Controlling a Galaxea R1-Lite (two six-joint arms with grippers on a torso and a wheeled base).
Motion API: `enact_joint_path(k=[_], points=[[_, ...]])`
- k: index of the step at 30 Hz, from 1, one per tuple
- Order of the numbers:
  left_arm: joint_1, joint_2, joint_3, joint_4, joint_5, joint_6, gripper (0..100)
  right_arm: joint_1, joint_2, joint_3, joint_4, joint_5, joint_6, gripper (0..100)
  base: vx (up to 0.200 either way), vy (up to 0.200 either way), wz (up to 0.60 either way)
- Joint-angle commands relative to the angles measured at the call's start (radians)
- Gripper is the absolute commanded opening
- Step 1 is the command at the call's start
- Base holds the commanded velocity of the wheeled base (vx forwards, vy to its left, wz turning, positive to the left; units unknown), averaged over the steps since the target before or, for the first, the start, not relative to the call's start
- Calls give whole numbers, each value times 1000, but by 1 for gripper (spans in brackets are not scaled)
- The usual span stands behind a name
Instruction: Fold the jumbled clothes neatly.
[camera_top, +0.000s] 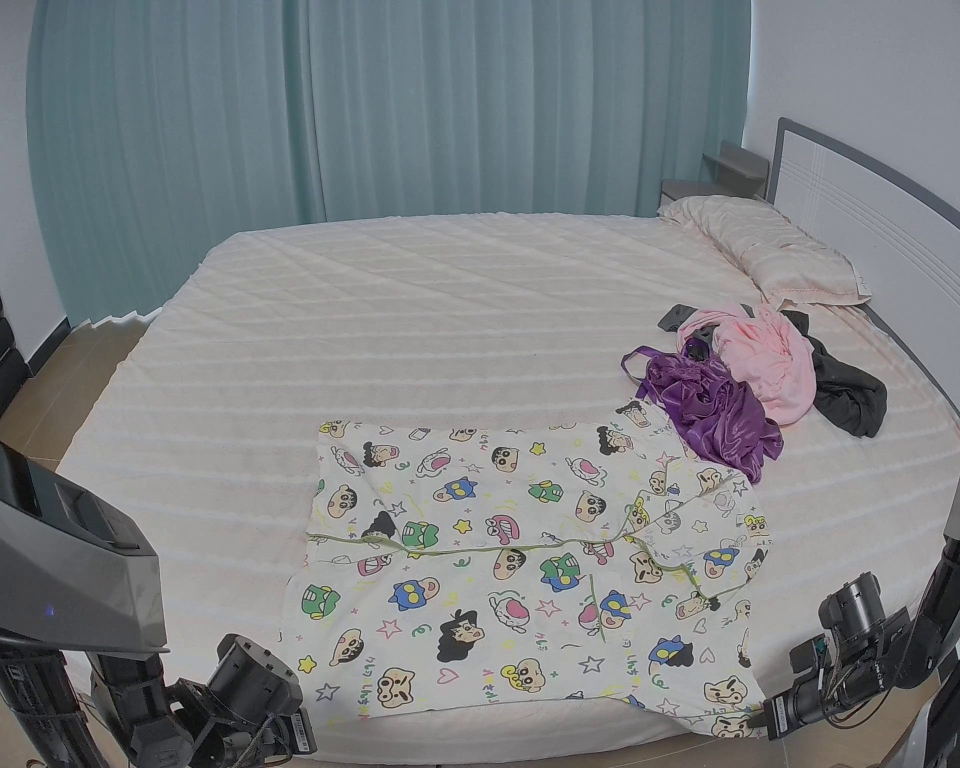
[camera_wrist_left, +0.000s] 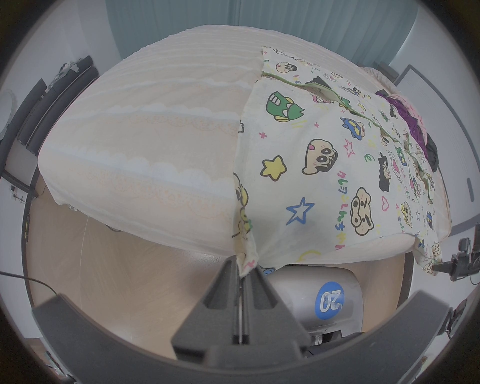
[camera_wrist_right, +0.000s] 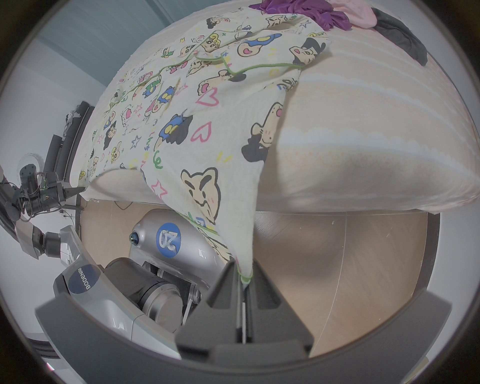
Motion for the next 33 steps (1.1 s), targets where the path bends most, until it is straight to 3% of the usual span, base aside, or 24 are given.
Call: enact_joint_path(k=[1,3,4,6,7,13,20,24,30,31,33], points=[[-2,8,16,-2,1,0,0,2,19,18,3,0,0,0,0,0,0],[-2,8,16,-3,1,0,0,4,33,18,7,0,0,0,0,0,0],[-2,6,18,-5,1,-2,0,4,40,18,9,-2,-2,100,0,0,0],[-2,5,16,-5,-1,-2,0,4,54,16,4,-2,-2,100,0,0,0],[0,2,16,-11,-1,-3,100,4,62,13,-2,0,1,100,0,0,0],[30,-34,16,-26,5,-5,100,-1,19,18,-3,1,6,100,0,0,0],[107,-250,16,1,17,14,100,-19,-145,-15,-3,7,47,100,0,0,0],[156,-397,-19,37,16,60,100,-13,-197,-94,-3,14,150,100,0,0,0],[195,-413,-96,37,4,78,100,30,-177,-183,-3,14,262,100,0,0,0],[196,-410,-113,31,-13,72,100,53,-171,-216,-3,14,333,100,0,0,0],[198,-408,-131,35,-22,61,100,67,-170,-248,-3,14,390,100,0,0,0]])
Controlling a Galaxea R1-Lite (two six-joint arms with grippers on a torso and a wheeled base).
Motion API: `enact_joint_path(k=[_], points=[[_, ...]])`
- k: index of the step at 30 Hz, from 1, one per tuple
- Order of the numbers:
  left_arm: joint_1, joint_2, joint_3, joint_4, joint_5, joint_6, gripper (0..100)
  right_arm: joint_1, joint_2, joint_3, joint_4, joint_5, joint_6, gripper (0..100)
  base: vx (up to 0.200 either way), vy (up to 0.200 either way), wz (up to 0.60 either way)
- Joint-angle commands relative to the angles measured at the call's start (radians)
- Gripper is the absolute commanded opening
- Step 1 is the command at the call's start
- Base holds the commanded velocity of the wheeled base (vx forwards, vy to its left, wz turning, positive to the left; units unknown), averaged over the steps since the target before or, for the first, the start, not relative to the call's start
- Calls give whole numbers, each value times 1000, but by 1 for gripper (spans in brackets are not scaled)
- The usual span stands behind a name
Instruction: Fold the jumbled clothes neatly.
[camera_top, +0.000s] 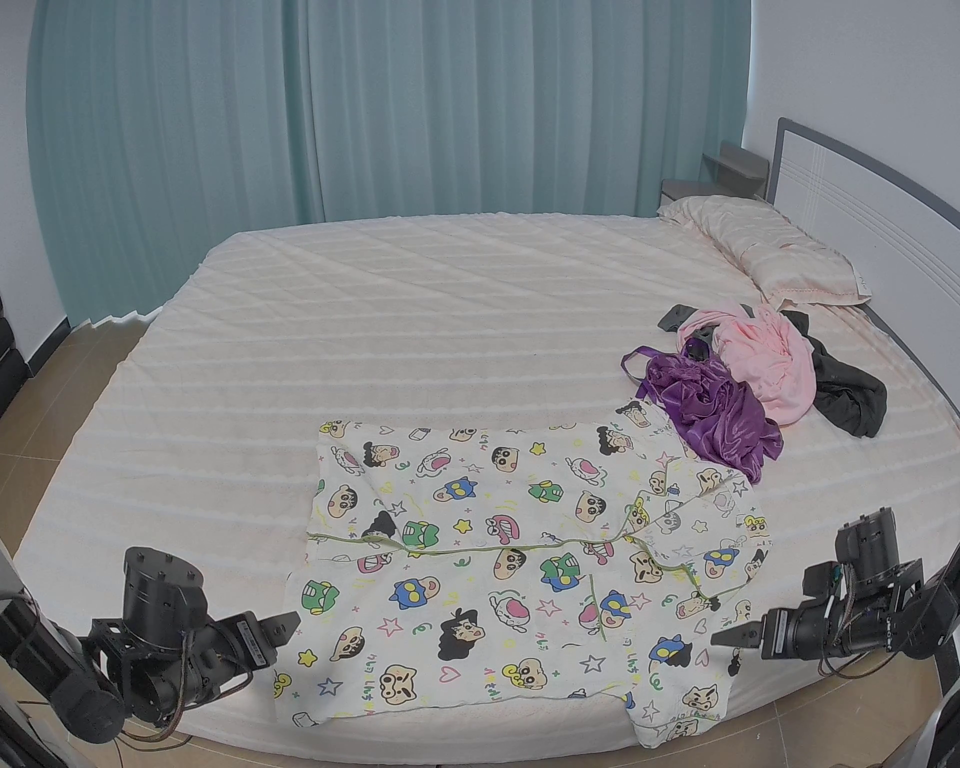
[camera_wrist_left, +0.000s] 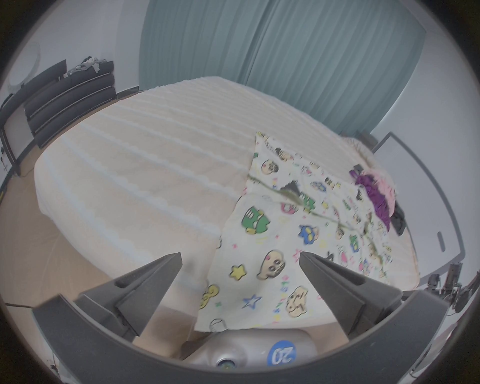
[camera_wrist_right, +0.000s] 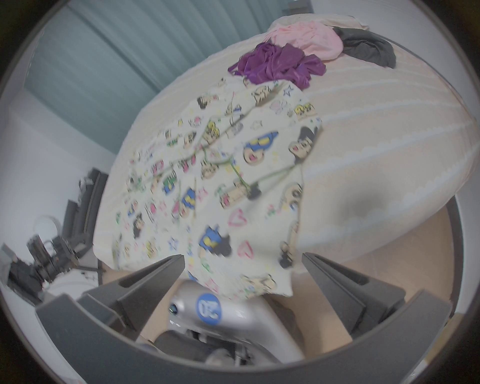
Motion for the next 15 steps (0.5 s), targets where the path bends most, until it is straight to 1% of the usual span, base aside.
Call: enact_joint_path(k=[1,3,4,6,7,9,15], points=[[26,-43,-58,3,-28,-16,100,52,-7,-99,-2,1,102,100,0,0,0],[34,-43,-64,5,-58,-43,100,58,10,-142,-4,-1,159,100,0,0,0],[34,-43,-64,5,-60,-45,100,58,12,-146,-4,-1,160,100,200,0,0],[37,-42,-57,6,-88,-51,100,57,25,-199,-5,-2,206,100,200,0,0],[37,-40,-55,6,-89,-51,100,57,27,-207,-5,-2,211,100,200,0,0],[37,-22,-54,5,-94,-53,100,53,50,-268,-7,-10,249,100,200,0,0],[38,3,-61,2,-94,-53,100,35,111,-391,-7,-13,295,100,200,0,0]])
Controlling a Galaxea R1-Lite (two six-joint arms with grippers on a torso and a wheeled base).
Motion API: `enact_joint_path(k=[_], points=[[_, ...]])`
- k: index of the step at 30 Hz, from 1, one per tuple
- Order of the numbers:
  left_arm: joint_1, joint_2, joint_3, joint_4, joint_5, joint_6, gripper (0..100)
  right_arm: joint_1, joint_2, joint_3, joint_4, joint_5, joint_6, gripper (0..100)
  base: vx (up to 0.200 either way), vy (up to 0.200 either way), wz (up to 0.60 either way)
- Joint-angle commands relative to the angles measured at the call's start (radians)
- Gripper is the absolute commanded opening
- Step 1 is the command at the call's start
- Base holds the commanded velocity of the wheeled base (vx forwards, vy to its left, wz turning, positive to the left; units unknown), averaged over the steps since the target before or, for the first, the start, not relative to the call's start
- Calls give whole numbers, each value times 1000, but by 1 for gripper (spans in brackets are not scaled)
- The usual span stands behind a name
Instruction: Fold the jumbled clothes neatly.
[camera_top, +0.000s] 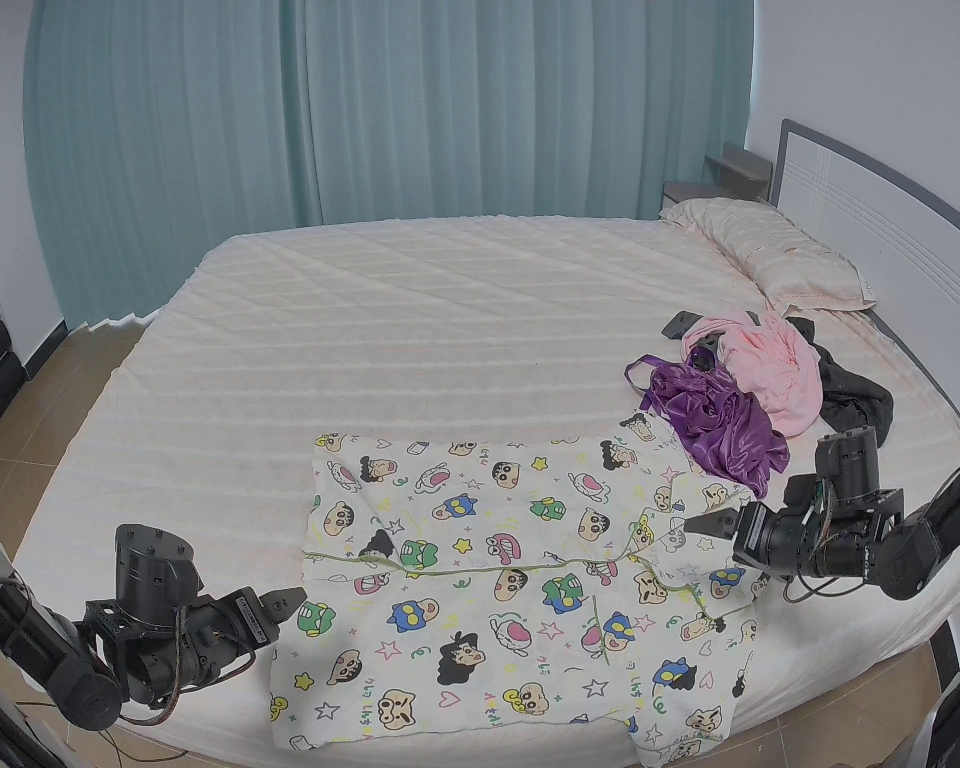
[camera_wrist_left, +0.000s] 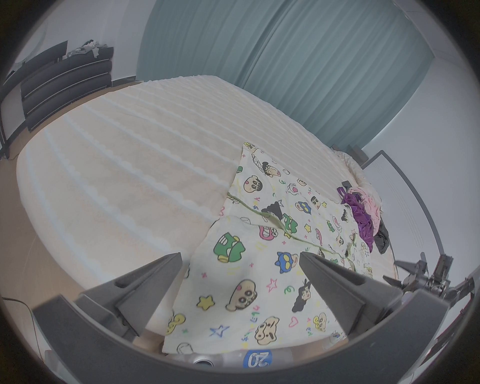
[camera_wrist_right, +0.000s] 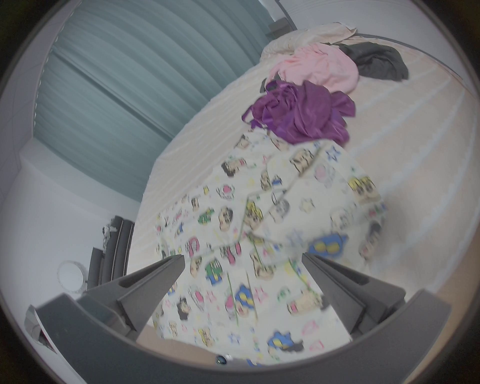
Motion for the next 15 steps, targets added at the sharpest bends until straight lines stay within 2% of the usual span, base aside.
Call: enact_joint_path(k=[1,5,8,15], points=[[1,33,-4,-6,-1,-3,100,-19,91,-112,-1,-4,37,100,0,0,0],[1,38,-5,-6,-1,-23,100,-36,147,-178,-1,-18,58,100,0,0,0],[1,50,-19,-6,2,-72,100,-57,201,-253,0,-38,78,100,0,0,0],[-8,58,-19,-6,3,-109,100,-85,276,-348,9,-53,78,100,0,0,0]])
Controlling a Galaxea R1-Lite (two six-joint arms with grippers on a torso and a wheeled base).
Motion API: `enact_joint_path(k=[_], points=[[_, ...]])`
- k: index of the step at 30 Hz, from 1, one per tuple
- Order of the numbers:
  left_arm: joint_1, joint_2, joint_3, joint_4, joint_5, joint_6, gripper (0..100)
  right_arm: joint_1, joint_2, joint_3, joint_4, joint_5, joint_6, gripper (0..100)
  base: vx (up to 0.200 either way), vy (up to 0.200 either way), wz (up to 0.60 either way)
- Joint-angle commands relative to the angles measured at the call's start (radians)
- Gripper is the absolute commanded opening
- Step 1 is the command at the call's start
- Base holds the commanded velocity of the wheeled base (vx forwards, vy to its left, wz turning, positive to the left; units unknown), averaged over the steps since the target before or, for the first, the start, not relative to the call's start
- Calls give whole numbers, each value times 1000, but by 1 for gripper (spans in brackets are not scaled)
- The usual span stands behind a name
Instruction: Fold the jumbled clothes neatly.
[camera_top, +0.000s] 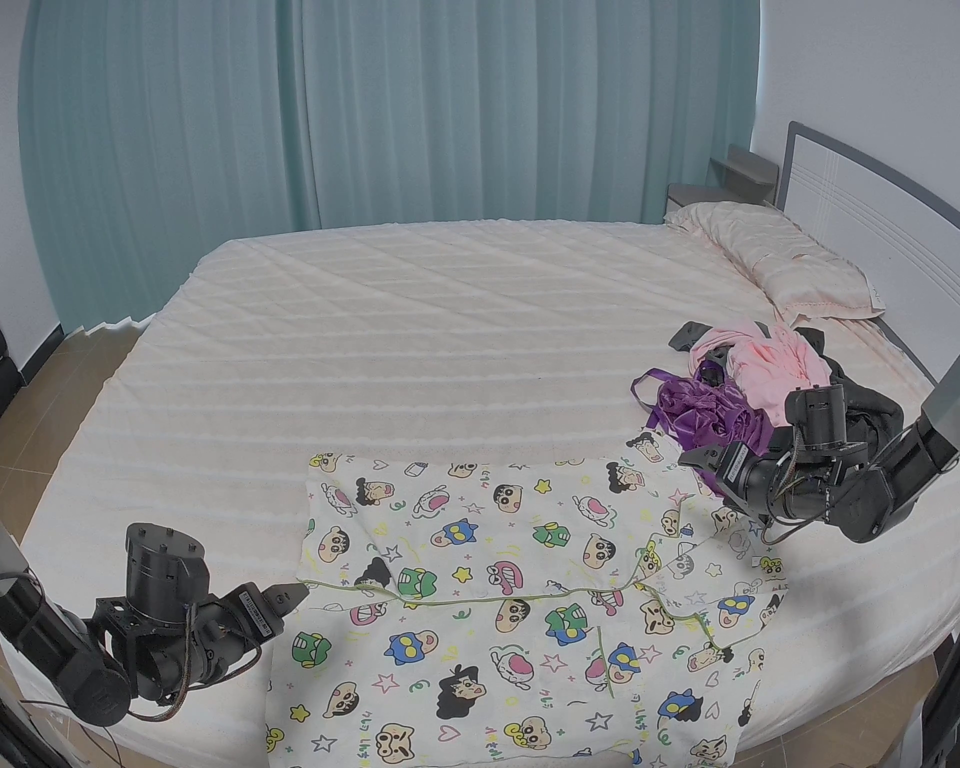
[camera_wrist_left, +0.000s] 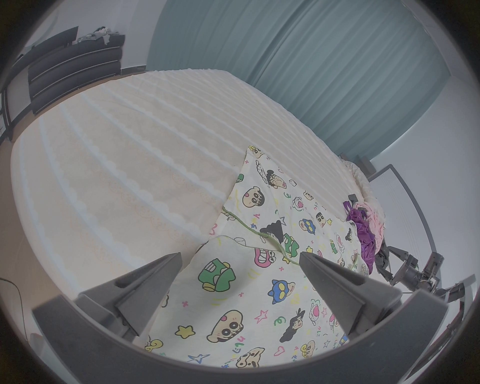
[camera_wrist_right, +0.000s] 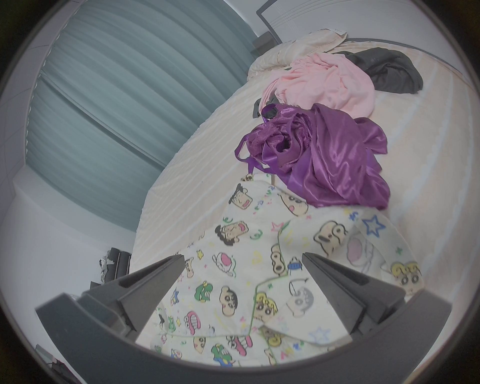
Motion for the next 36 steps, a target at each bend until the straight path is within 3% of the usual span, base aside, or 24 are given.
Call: enact_joint_path(k=[1,15,36], points=[[-9,12,-3,0,4,-22,100,-24,85,-65,3,-4,-4,100,0,0,0],[-10,3,5,-5,7,-134,100,-25,203,-307,94,-4,-54,100,0,0,0],[-10,2,8,-8,7,-140,100,-44,317,-486,181,-4,-56,100,0,0,0]])
